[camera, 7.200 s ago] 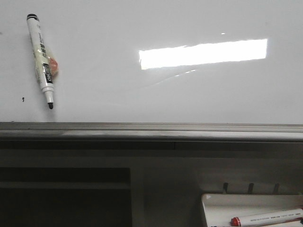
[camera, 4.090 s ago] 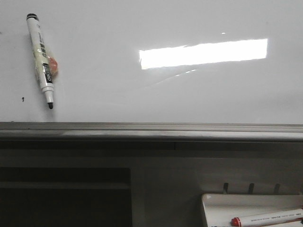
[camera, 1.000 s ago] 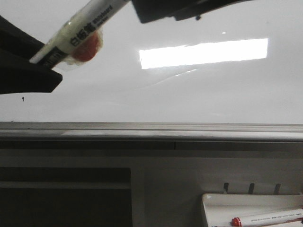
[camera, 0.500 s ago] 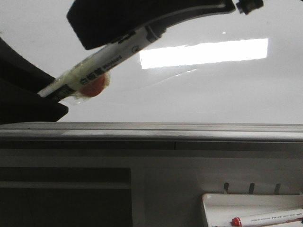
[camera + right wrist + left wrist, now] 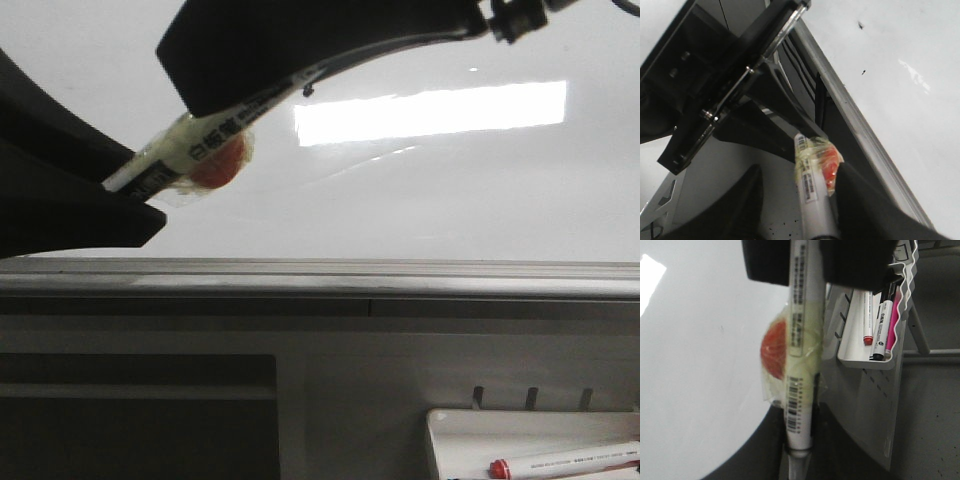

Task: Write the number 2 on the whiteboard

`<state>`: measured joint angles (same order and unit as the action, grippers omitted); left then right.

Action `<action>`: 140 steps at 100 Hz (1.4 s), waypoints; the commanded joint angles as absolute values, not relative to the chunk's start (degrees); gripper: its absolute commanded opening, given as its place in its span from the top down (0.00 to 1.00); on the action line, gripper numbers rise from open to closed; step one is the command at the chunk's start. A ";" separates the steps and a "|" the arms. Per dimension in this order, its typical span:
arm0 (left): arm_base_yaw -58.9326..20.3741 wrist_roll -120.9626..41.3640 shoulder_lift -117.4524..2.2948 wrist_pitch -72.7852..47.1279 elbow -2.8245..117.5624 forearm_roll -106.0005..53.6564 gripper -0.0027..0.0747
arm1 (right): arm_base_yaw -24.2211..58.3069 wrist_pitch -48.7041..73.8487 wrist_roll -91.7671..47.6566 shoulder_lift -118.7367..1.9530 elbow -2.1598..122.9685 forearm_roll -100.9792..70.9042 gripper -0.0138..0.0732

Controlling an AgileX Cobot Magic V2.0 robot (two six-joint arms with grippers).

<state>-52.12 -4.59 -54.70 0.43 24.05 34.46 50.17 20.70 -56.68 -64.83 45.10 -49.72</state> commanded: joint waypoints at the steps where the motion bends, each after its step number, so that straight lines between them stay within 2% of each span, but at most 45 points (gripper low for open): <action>1: -52.50 -4.13 -54.25 4.28 25.79 33.30 0.99 | 50.11 18.87 -57.31 -64.06 47.18 -51.03 0.50; 9: -52.50 -4.13 -54.25 4.40 25.79 33.30 0.99 | 50.11 18.87 -57.31 -64.06 47.18 -51.03 0.51; 16: -52.50 -4.13 -54.25 4.68 25.79 33.30 0.99 | 50.11 18.87 -57.31 -64.06 47.18 -51.03 0.58; 20: -52.50 -4.13 -54.25 4.93 25.79 33.30 0.99 | 50.11 18.87 -57.31 -64.06 47.18 -51.03 0.67; 22: -52.50 -4.13 -54.25 4.93 25.79 33.30 0.99 | 50.11 18.87 -57.31 -64.06 47.18 -51.03 0.75; 23: -52.50 -4.13 -54.25 4.93 25.79 33.30 0.99 | 50.11 18.87 -57.31 -64.06 47.18 -51.03 0.75; 28: -52.50 -4.13 -54.25 4.93 25.79 33.41 0.99 | 50.11 18.87 -57.31 -64.06 47.18 -51.03 0.93; 50: -52.50 -4.13 -54.25 4.46 25.79 33.70 0.99 | 50.11 19.77 -57.09 -64.06 47.18 -51.03 0.92; 56: -52.50 -4.13 -54.25 4.03 25.79 33.70 0.96 | 50.11 20.23 -57.09 -64.06 47.18 -51.03 0.92; 66: -52.50 -4.13 -53.60 3.24 25.79 33.70 0.80 | 50.11 20.63 -57.09 -64.06 47.18 -51.03 0.92; 71: -52.50 -4.13 -52.82 3.09 25.79 33.70 0.68 | 50.11 20.78 -57.09 -64.06 47.18 -51.03 0.92; 72: -52.50 -4.13 -52.58 2.93 25.79 33.70 0.62 | 50.11 20.78 -57.09 -64.06 47.18 -51.03 0.92; 73: -52.50 -4.13 -52.47 2.82 25.79 33.70 0.62 | 50.11 20.60 -57.09 -64.06 47.18 -51.03 0.92; 79: -52.50 -4.13 -51.00 1.61 25.79 33.70 0.48 | 50.11 19.87 -57.09 -64.06 47.18 -51.03 0.92; 84: -52.50 -4.13 -49.48 -0.83 25.79 33.70 0.41 | 50.11 18.94 -57.09 -64.06 47.18 -51.03 0.92; 88: -52.50 -4.13 -47.73 -2.87 25.79 33.50 0.40 | 50.11 18.36 -57.09 -64.06 47.18 -51.03 0.92; 109: -52.50 -3.87 -33.97 -11.84 25.79 32.37 0.40 | 50.11 16.35 -57.09 -64.06 47.18 -51.03 0.92; 116: -52.50 -2.11 -28.23 -12.10 25.79 32.37 0.46 | 50.11 17.20 -57.09 -64.38 47.18 -51.03 0.92; 123: -52.36 0.31 -22.71 -12.10 25.79 32.65 0.56 | 50.11 16.61 -57.09 -64.84 47.18 -51.03 0.92; 135: -50.46 0.86 -15.49 -12.10 25.79 34.82 0.83 | 50.11 12.34 -57.09 -66.10 47.18 -51.03 0.92; 140: -49.13 2.98 -13.49 -12.23 25.79 36.02 0.89 | 50.11 10.30 -57.09 -66.23 47.18 -51.13 0.92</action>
<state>-50.69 0.00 -16.19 -15.32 24.05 33.94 50.17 16.36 -56.80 -66.69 45.23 -49.81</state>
